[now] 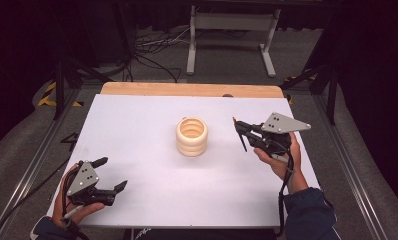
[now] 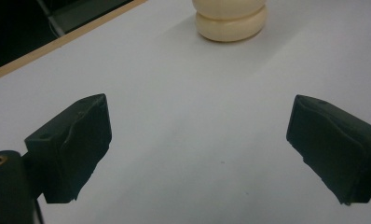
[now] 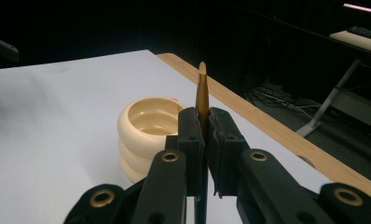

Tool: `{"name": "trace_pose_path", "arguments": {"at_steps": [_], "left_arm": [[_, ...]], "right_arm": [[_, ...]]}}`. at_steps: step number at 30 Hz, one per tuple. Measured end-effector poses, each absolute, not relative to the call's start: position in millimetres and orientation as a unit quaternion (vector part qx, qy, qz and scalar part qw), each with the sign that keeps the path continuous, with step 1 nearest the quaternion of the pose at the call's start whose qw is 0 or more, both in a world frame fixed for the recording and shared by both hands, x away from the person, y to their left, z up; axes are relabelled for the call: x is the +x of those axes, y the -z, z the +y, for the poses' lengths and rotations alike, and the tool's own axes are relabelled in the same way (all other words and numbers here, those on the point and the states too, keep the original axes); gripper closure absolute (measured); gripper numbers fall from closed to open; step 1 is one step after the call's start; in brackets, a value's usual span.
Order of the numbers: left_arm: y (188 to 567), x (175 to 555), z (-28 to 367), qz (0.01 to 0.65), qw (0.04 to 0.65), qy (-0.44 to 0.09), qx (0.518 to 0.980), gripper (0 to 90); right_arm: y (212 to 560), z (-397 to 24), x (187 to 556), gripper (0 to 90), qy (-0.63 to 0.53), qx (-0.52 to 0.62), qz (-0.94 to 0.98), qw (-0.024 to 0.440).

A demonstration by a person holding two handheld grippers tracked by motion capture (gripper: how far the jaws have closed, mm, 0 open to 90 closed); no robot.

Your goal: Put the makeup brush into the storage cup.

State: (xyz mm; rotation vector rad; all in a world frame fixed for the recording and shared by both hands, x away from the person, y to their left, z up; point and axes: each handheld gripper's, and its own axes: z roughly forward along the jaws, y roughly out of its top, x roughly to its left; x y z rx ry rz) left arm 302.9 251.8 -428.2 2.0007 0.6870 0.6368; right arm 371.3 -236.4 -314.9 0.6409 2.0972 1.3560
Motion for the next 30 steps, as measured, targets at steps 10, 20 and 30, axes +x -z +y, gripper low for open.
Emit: {"name": "trace_pose_path", "arguments": {"at_steps": [10,20,30], "left_arm": [[429,302,252,0.276,0.45,-0.259,0.809,6.8],[428,302,252,0.273,0.452,-0.26,0.808,6.7],[427,301,253,0.274,0.454,-0.261,0.806,6.7]], "right_arm": [[310,-226,378,84.4,-0.526,0.236,0.77,0.275],[307,-207,383,84.4,-0.54,0.228,0.763,0.273],[302,-193,390,84.4,-0.555,0.224,0.754,0.272]]}}
